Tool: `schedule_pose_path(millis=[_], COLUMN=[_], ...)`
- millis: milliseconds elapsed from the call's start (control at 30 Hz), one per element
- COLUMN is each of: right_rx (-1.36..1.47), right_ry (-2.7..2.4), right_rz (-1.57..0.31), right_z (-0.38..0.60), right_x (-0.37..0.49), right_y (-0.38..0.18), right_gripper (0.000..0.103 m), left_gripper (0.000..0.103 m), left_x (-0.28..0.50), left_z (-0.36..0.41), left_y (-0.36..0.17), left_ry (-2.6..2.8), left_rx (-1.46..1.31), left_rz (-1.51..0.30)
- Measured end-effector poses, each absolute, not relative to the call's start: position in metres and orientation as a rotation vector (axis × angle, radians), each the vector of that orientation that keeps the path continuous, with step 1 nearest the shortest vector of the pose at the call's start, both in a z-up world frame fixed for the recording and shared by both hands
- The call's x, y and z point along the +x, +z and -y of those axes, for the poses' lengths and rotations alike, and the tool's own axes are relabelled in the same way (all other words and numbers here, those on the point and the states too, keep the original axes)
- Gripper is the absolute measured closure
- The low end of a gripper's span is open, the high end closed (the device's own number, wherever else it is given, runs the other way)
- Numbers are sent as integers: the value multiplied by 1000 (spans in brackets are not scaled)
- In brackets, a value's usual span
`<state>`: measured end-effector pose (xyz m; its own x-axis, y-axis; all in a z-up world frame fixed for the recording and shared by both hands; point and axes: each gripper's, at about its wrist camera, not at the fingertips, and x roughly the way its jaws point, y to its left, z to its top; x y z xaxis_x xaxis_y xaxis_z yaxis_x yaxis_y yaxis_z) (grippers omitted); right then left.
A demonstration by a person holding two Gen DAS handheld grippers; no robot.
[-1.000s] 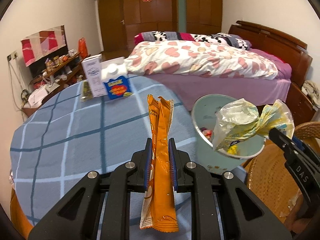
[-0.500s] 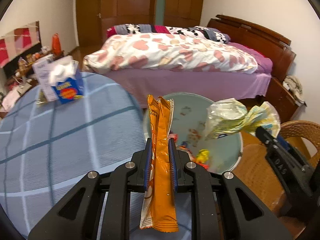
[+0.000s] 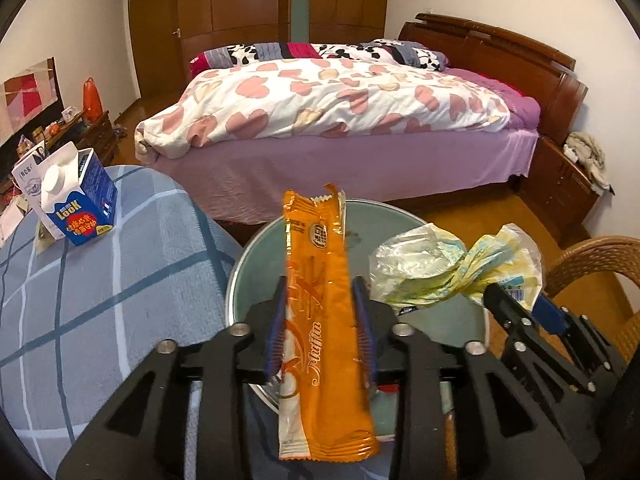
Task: Collect trash
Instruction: 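Open both tools to drop the plastic bag and orange wrapper into the wastebasket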
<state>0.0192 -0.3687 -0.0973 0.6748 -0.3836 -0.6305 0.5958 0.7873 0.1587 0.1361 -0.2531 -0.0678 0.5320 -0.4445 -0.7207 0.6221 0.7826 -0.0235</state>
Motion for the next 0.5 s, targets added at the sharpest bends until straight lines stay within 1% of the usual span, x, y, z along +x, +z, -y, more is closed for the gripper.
schedule_pose_path(millis=[33, 67, 133, 200, 267, 400, 500], right_rx=[373, 381, 395, 396, 401, 404, 402], right_ry=[-558, -543, -521, -503, -492, -512, -517], right_rz=[-617, -621, -625, -618, -609, -580, -540], right_z=[369, 371, 371, 369, 367, 359, 352], right_x=[21, 23, 25, 26, 25, 18, 8], right_y=[-98, -100, -100, -99, -96, -89, -83], right_gripper=[66, 64, 60, 51, 45, 30, 22], left_gripper=[47, 37, 33, 29, 21, 19, 12], left_x=[137, 137, 138, 139, 141, 139, 129], left_z=[252, 249, 242, 236, 229, 213, 198], left_y=[-68, -67, -64, -62, -61, -60, -58], left_ry=[-638, -627, -603, -585, -548, -507, -463], left_rx=[252, 255, 256, 257, 255, 235, 242], left_rz=[-778, -770, -751, -748, -740, -741, -714])
